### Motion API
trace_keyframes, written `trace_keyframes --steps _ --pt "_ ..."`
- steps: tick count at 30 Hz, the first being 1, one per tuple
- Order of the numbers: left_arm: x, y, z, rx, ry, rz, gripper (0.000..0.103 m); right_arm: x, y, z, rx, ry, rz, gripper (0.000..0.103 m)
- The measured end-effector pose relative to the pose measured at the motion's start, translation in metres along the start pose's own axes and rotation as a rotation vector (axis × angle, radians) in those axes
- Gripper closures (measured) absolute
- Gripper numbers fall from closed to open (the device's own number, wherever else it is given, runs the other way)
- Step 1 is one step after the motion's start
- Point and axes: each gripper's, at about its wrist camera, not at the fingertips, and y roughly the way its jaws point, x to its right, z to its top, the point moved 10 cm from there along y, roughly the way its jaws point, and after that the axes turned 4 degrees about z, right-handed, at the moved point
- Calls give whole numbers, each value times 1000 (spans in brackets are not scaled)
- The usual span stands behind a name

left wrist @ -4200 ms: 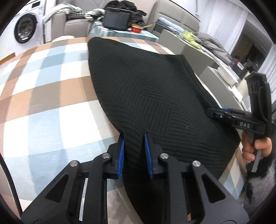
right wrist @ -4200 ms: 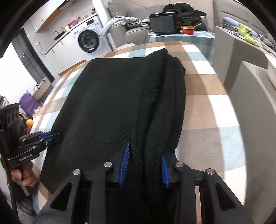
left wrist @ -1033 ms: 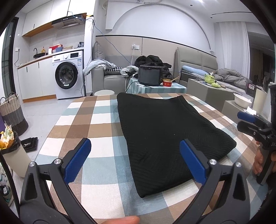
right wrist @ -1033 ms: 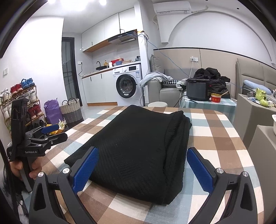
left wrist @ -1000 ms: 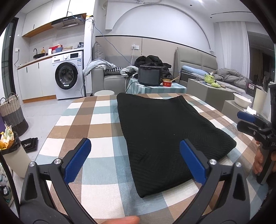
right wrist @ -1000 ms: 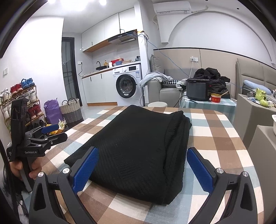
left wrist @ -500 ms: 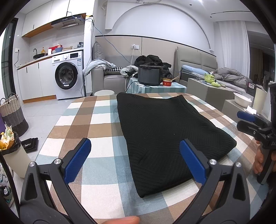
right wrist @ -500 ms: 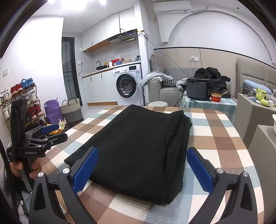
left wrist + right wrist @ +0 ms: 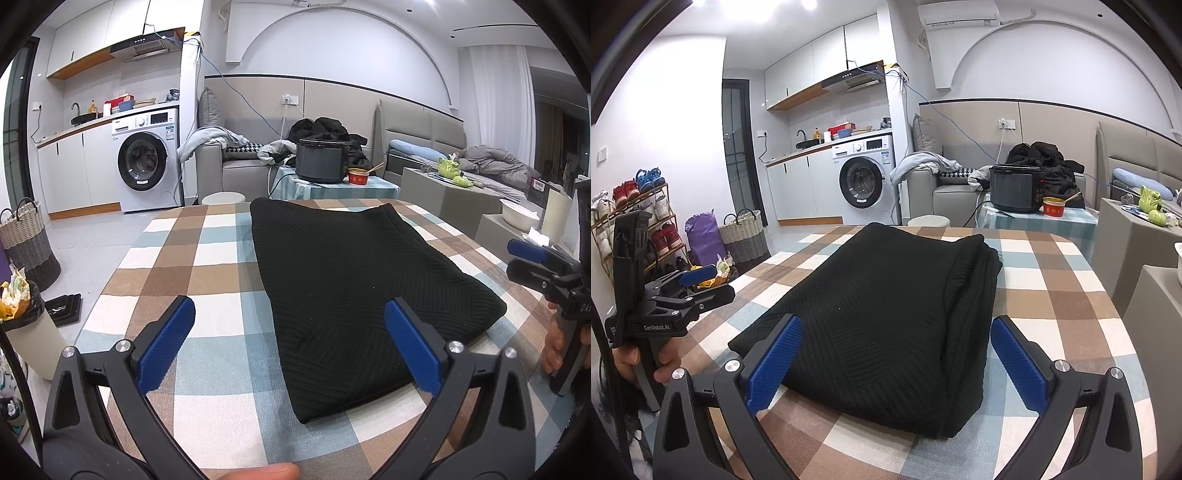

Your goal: Fold small clothes

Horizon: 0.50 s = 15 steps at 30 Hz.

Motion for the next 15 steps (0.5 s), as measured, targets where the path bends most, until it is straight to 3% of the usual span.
trace_keyframes --steps 15 --pt "0 0 0 0 -2 0 1 0 0 0 -2 1 0 0"
